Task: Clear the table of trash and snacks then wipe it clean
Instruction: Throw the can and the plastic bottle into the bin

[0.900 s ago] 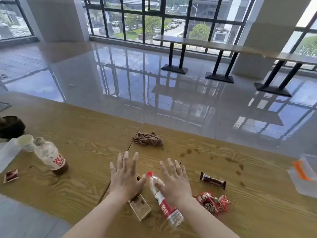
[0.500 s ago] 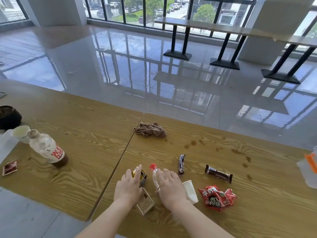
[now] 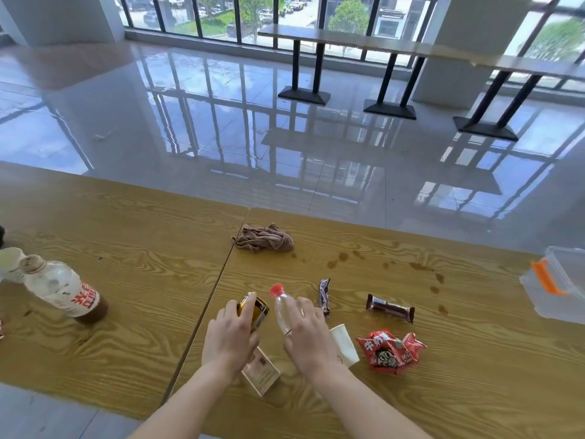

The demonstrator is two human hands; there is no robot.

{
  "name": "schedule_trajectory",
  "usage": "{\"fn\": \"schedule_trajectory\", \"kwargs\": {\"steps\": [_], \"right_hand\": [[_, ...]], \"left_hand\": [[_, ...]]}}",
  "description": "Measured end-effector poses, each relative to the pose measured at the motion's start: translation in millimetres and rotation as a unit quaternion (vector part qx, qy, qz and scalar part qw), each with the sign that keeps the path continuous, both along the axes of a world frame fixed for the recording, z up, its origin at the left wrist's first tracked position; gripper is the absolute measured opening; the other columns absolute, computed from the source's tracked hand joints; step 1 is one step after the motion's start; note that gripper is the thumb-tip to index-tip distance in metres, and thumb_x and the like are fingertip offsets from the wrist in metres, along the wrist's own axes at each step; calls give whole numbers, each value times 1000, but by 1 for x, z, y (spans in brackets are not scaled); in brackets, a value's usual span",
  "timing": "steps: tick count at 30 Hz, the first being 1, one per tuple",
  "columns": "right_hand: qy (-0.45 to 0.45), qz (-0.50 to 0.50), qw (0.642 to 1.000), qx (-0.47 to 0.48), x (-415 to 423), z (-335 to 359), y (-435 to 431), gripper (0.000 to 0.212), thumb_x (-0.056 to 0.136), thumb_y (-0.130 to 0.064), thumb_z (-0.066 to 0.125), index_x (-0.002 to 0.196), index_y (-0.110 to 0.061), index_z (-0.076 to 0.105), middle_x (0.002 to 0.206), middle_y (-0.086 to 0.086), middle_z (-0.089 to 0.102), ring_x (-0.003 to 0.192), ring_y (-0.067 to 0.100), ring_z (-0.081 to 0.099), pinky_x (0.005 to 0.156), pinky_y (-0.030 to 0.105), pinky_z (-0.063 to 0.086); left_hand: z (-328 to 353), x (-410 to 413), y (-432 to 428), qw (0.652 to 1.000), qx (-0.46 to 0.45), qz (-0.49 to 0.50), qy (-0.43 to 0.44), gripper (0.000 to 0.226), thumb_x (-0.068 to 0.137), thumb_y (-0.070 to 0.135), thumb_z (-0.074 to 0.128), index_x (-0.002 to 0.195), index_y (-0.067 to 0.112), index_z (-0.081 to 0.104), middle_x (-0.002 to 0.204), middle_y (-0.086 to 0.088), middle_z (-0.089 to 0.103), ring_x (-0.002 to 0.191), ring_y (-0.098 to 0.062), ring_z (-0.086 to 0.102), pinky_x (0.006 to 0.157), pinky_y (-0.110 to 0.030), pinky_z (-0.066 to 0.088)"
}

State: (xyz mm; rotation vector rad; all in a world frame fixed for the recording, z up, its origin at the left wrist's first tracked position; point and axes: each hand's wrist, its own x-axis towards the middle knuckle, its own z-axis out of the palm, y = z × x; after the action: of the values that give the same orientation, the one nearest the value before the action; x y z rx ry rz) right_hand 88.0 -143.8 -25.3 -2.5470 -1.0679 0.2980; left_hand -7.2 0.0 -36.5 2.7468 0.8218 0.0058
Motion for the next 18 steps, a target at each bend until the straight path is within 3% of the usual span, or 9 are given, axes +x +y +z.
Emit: {"fn": "schedule_trajectory", "kwargs": {"steps": [3, 10, 18], "right_hand": [[-14, -29, 999, 37, 0, 26, -9, 78, 88, -4, 61, 154, -18, 23, 153, 10, 32, 139, 27, 30, 115, 33, 25], [-58, -152, 986, 39, 1, 53, -63, 75, 85, -5, 60, 152, -16, 29, 148, 11, 37, 127, 27, 40, 107, 32, 37], [-68, -278, 957, 43, -32, 77, -182, 75, 86, -11, 69, 151, -13, 32, 147, 9, 42, 132, 26, 40, 108, 33, 36]], "left_hand": [[15, 12, -3, 999, -8, -33, -30, 84, 80, 31, 70, 150, 22, 26, 118, -12, 56, 90, -23, 55, 72, -33, 47], [38, 46, -44, 982, -34, -161, -89, 81, 77, 30, 71, 147, 21, 30, 113, -11, 57, 90, -30, 58, 69, -42, 52], [54, 56, -153, 953, -67, -278, -103, 81, 77, 34, 71, 147, 24, 30, 115, -9, 55, 97, -30, 58, 74, -42, 52]]}}
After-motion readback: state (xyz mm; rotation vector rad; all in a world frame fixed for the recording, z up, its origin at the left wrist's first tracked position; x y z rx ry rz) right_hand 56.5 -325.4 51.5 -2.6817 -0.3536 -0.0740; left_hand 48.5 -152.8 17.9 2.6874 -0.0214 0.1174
